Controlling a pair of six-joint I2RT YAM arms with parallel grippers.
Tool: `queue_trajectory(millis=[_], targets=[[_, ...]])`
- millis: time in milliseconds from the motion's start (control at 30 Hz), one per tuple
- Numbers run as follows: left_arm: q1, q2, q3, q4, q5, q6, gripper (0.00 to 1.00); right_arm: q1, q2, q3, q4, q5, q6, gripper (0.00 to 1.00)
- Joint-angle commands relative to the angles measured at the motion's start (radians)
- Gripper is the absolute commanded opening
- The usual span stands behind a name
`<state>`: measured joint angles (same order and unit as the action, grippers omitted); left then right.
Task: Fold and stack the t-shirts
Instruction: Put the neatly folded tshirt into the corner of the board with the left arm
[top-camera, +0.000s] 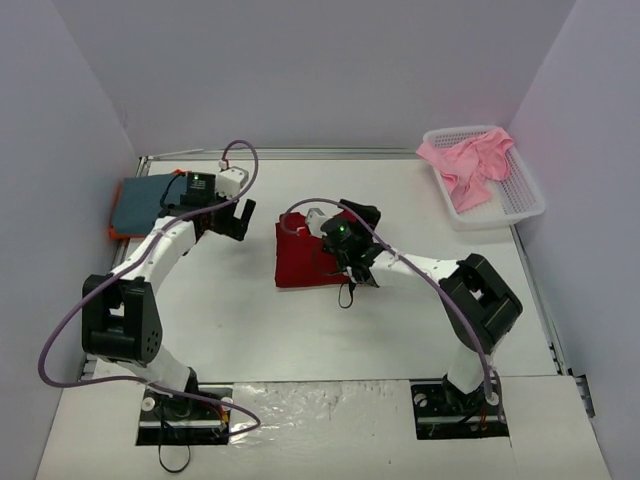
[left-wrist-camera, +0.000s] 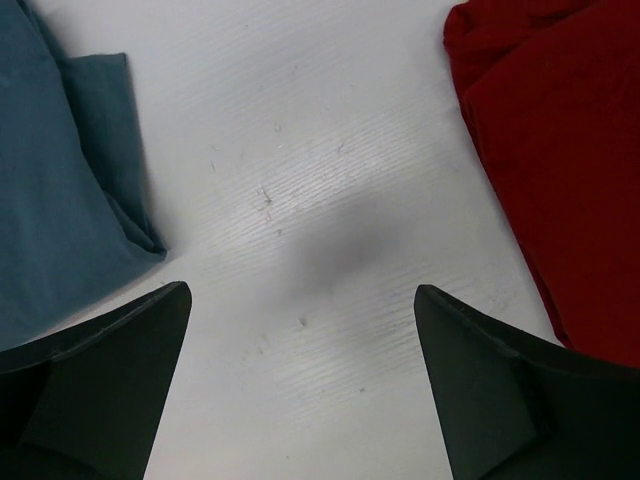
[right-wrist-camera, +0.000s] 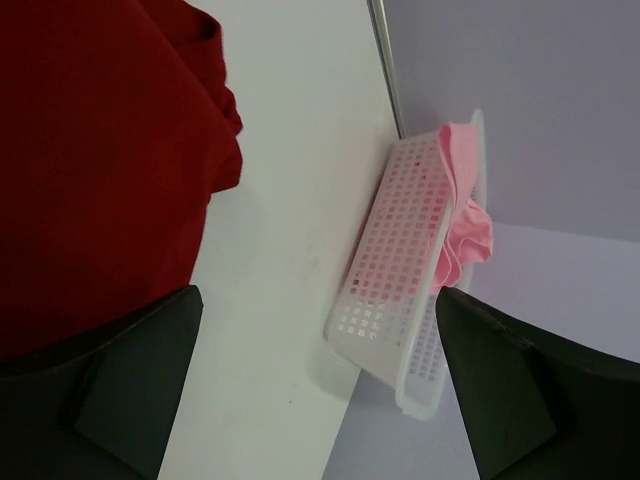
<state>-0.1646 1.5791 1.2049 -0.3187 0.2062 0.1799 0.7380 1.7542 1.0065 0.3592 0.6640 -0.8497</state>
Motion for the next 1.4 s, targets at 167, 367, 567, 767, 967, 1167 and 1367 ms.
queue_trajectory(millis=[167, 367, 567, 767, 967, 1167, 1367], targets=[[0.143, -0.008, 0.027, -0.019, 0.156, -0.069, 0.94, 0.187, -0.038, 0.325, -0.477, -0.346, 0.239, 1.00], [0.160, -0.028, 0.030, -0.022, 0.136, -0.063, 0.94, 0.221, 0.030, 0.396, -0.575, -0.550, 0.323, 0.96], [0.208, -0.028, 0.024, -0.019, 0.111, -0.076, 0.94, 0.222, 0.080, 0.399, -0.605, -0.638, 0.333, 0.91], [0.215, -0.005, 0.033, -0.037, 0.159, -0.092, 0.94, 0.244, 0.137, 0.412, -0.635, -0.705, 0.330, 0.87], [0.215, 0.013, 0.041, -0.045, 0.177, -0.102, 0.94, 0.265, 0.200, 0.437, -0.655, -0.705, 0.317, 0.86], [0.218, 0.027, 0.041, -0.051, 0.188, -0.114, 0.94, 0.274, 0.255, 0.474, -0.664, -0.704, 0.313, 0.81], [0.217, 0.030, 0.041, -0.053, 0.197, -0.114, 0.94, 0.282, 0.318, 0.523, -0.664, -0.637, 0.316, 0.72]])
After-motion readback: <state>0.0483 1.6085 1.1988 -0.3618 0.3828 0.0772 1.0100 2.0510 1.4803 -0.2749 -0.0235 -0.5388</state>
